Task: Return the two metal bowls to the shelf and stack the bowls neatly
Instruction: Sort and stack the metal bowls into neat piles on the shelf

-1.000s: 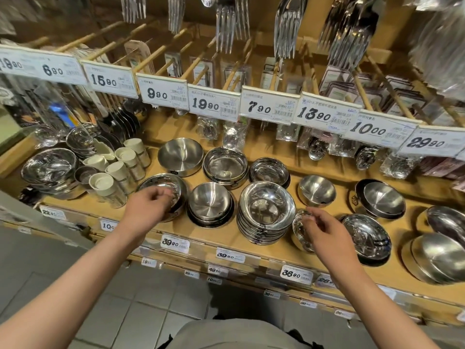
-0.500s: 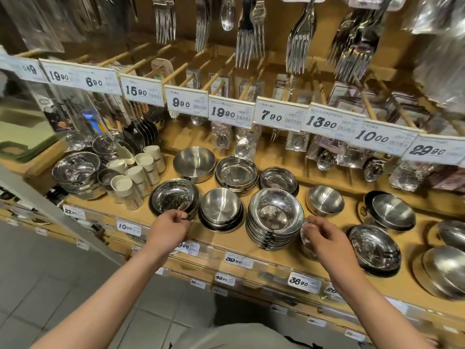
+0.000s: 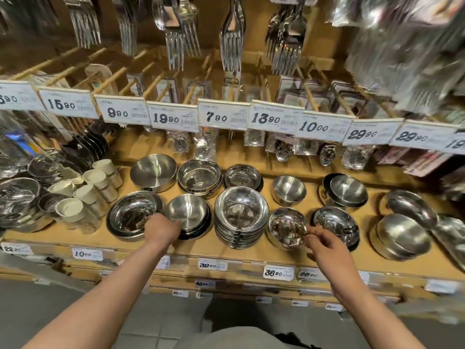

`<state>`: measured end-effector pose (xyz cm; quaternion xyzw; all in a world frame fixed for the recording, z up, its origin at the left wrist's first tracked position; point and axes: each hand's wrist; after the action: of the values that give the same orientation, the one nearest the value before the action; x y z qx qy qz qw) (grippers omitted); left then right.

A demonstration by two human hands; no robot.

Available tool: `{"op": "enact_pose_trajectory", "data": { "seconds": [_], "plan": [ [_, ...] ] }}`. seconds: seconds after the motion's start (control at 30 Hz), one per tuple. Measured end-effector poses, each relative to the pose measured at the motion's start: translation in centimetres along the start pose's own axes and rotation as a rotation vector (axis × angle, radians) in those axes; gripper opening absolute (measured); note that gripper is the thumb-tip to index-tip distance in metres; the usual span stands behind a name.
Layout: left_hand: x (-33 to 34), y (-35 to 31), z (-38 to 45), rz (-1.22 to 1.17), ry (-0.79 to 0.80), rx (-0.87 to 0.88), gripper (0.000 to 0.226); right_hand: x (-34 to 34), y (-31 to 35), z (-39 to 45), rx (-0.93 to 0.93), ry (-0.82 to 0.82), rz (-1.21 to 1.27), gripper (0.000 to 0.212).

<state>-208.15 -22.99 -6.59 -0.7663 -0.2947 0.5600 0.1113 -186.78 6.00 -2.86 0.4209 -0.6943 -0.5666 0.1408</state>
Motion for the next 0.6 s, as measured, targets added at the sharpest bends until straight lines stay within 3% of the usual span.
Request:
{"op": "enact_pose_trajectory", "data": {
  "seconds": [0.1, 0.27, 0.6],
  "plan": [
    [0.1, -0.1, 0.4, -0.003, 0.027, -0.048, 0.037, -1.3, -0.7, -0.2, 0.013, -0.042, 0.015, 0.021],
    [-0.3, 0.0, 1.0, -0.163, 0.121, -0.129, 0.022, -2.4, -1.6, 0.4, 0.042, -0.074, 0.027, 0.026],
    [-3.0, -0.5, 0.9, -0.318, 0.097, -0.098, 0.014, -0.3, -0.1, 1.1, 0.034, 0.042, 0.046, 0.015]
  ]
}}
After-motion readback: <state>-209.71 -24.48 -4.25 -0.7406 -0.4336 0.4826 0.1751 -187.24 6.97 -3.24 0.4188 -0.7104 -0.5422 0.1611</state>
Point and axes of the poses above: each hand's wrist, its own z-axis towards the middle knuckle, its own x-axis out of the palm, y = z × x, and after that the axes turned 7 degrees about z, right-handed
